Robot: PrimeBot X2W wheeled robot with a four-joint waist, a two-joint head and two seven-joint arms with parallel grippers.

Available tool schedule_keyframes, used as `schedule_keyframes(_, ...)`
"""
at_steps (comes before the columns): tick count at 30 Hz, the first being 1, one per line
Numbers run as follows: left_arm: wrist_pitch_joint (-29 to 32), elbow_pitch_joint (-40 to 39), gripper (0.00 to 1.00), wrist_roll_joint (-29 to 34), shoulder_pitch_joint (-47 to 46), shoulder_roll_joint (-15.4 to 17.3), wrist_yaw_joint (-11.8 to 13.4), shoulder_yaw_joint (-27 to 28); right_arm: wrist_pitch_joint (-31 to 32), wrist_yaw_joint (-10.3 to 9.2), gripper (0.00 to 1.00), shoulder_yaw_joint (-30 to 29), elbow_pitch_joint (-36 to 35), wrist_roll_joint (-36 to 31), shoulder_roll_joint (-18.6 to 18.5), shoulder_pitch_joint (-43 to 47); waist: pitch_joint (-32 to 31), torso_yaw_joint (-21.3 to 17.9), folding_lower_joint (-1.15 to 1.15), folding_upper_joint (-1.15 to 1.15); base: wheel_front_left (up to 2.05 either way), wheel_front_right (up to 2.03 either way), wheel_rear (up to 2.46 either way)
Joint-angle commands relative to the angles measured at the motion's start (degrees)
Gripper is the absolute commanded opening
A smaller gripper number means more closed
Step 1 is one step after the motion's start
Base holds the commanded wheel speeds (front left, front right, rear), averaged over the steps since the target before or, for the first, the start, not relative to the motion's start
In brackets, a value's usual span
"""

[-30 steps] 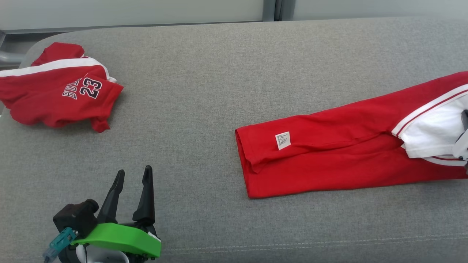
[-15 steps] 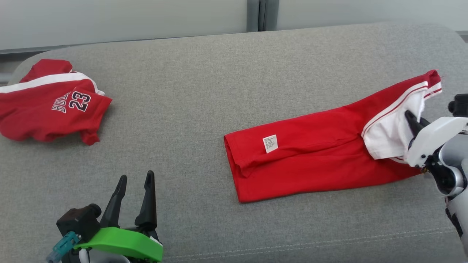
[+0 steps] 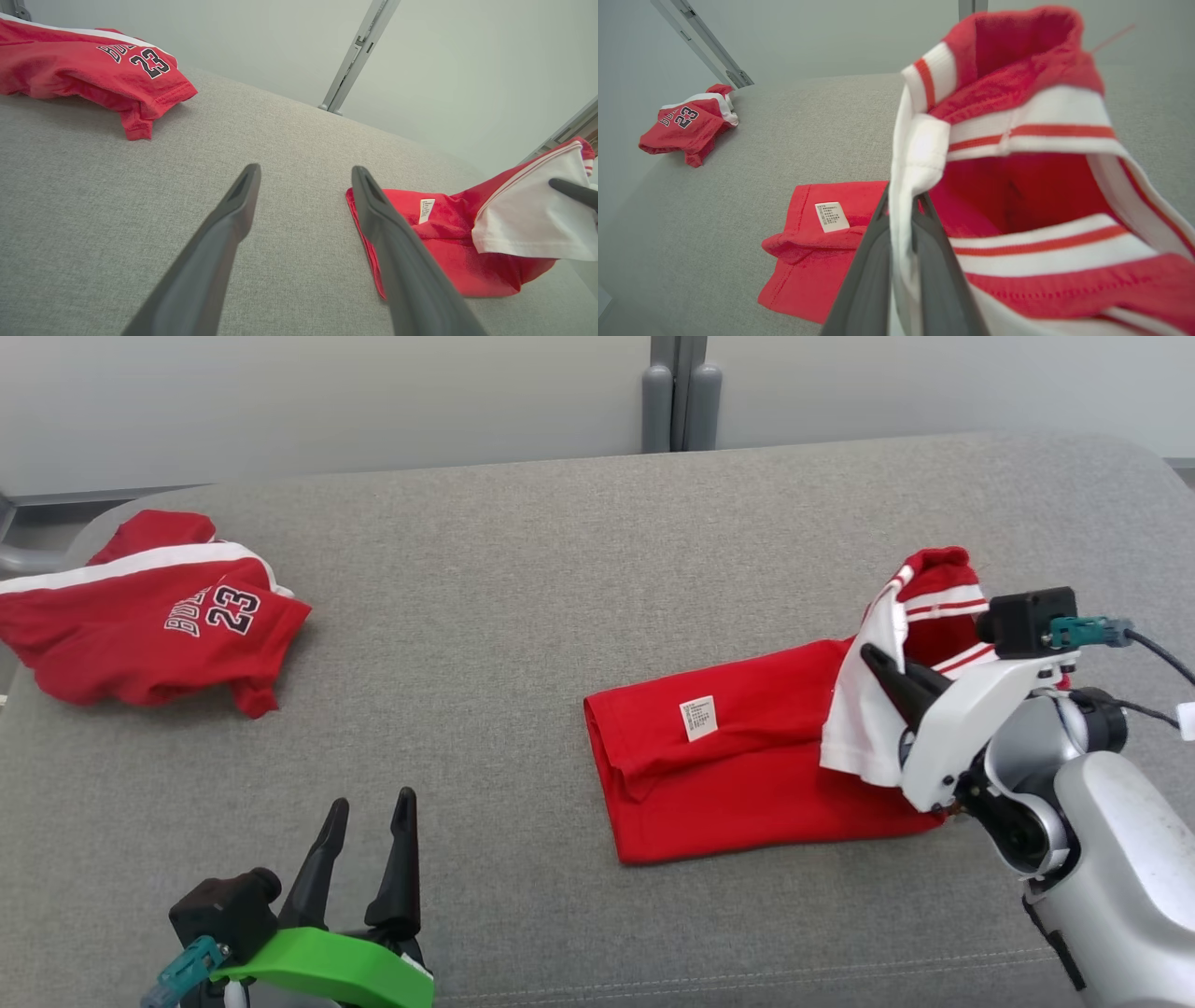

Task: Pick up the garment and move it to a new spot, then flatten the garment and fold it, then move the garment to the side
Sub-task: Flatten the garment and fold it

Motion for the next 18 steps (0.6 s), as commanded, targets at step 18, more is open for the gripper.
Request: schedule_keyframes(18, -0.61, 2.36, 1.00, 0.26, -2.32, -2.61, -2.18, -1.89, 3.07, -0.04, 0.00, 5.83, 10.35, -6.98, 10.98, -5.62, 1.49, 8.39, 0.00, 0.00, 0.00, 0.00, 0.00)
